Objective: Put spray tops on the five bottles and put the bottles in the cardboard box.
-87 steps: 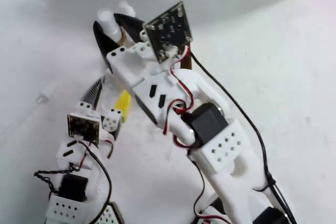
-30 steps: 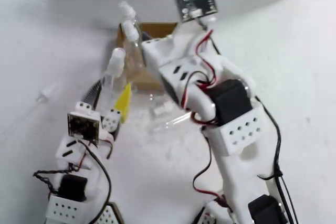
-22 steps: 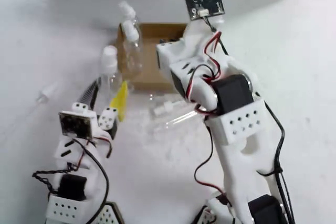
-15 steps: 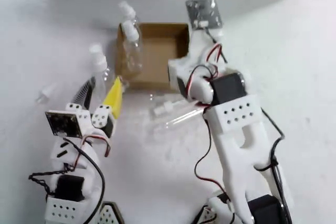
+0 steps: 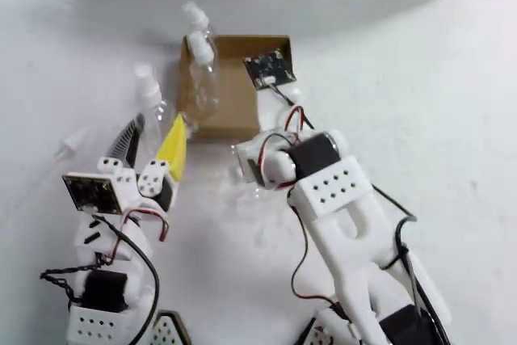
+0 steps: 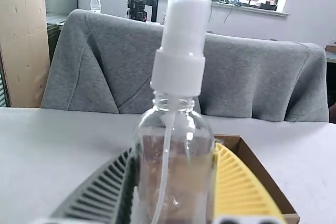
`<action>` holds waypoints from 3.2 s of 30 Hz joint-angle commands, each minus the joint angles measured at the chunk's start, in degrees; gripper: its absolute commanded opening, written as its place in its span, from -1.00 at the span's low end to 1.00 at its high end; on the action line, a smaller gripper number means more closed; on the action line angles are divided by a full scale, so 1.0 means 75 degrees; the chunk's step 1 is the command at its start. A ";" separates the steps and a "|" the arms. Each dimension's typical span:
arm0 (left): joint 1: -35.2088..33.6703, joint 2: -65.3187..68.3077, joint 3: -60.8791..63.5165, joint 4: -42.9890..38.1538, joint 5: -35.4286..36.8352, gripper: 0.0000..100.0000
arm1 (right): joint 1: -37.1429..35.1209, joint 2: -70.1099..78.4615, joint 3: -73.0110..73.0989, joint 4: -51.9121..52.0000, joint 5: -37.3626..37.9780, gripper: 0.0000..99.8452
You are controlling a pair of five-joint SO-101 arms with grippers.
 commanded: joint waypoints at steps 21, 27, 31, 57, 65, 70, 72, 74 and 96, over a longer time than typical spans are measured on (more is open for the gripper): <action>-0.0697 0.5245 -0.2626 -0.0738 0.0094 -0.91 | -0.1647 -0.1084 0.2086 -0.2151 0.0352 -0.90; -0.0885 0.5245 -0.2626 -0.0727 0.0844 -0.95 | -0.1834 -0.1143 0.2473 -0.2819 -0.0211 -0.90; -0.0850 0.5245 -0.2602 -0.0727 0.1102 -0.95 | -0.1834 -0.1155 0.2590 -0.3007 -0.0234 -0.90; -0.0815 0.5187 -0.2626 -0.0645 0.1125 -0.95 | -0.3417 -0.3147 0.5790 -0.7672 -0.0246 -0.90; -0.0100 0.5187 -0.3024 0.0293 0.1114 -0.95 | -0.3405 -0.3136 0.6306 -0.8809 -0.0234 -0.90; 0.0158 0.5187 -0.3024 0.0305 0.1114 -0.95 | -0.3405 -0.3171 0.6388 -0.8938 -0.0234 -0.90; 0.0252 0.5175 -0.3024 0.0316 0.1114 -0.95 | -0.3405 -0.3182 0.6388 -0.8903 -0.0234 -0.90; 0.0322 0.5070 -0.3024 0.0316 0.1114 -0.95 | -0.3405 -0.3182 0.6388 -0.8891 -0.0234 -0.90; 0.0779 0.1635 -0.2344 0.2204 -0.0035 -0.95 | -0.3358 -0.3218 0.6505 -0.8891 -0.0176 -0.90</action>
